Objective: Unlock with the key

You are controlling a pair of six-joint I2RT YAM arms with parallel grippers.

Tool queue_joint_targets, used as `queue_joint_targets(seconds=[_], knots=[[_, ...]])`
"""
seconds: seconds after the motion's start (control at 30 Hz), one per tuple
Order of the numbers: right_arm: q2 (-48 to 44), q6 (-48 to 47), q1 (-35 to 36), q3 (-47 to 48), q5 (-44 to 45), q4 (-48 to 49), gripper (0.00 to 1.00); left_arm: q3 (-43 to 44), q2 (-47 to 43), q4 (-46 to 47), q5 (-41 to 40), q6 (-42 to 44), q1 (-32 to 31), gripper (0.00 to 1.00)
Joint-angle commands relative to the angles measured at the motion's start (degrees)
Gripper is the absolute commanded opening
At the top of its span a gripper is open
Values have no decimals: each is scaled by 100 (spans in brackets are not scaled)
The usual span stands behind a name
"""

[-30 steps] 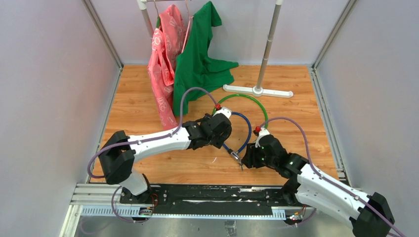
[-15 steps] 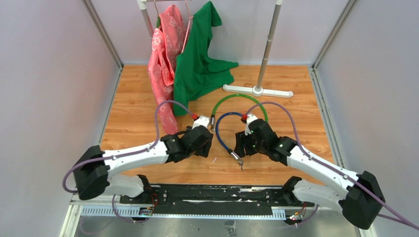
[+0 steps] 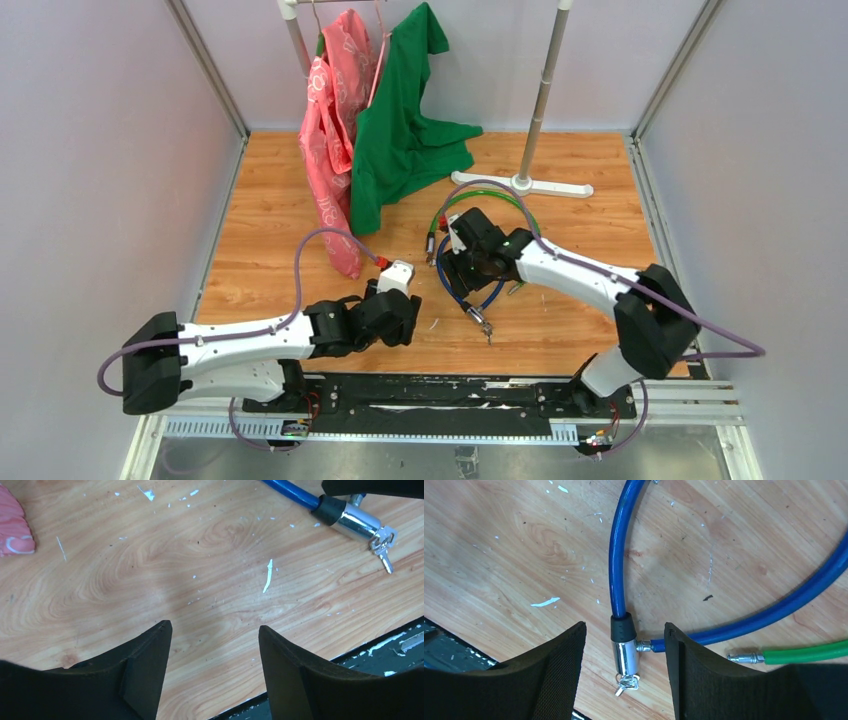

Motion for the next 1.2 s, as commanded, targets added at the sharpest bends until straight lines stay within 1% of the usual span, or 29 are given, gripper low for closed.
queue_joint_targets(seconds=[0.0,0.13,0.3,0.53,0.6,0.7,0.87,1.0,1.17], knots=[[552,-411,138,396,125,-654,61,-211,-205,176,-265,-353,-178,69],[1033,-533,197,678,173,-884,60,-303,-336,130,-293,-451,-256,69],[1357,-586,301,856,77,-903,57,-336,-434,-10,-389,-445,-303,69],[1742,-652,412,891,-25,-819,50,-421,-654,-13,-411,-471,-345,68],[1837,-657,411,829,-17,-771,46,-449,-707,-19,-420,-492,-359,68],[1912,-654,410,803,-1,-754,35,-493,-799,-25,-445,-524,-380,68],[1845,-623,405,745,-34,-733,9,-530,-914,49,-459,-492,-404,68],[1616,-299,404,732,-25,-715,0,-545,-980,179,-406,-423,-434,68],[1408,576,405,984,-51,-839,0,-568,-1108,320,-322,-438,-447,69]])
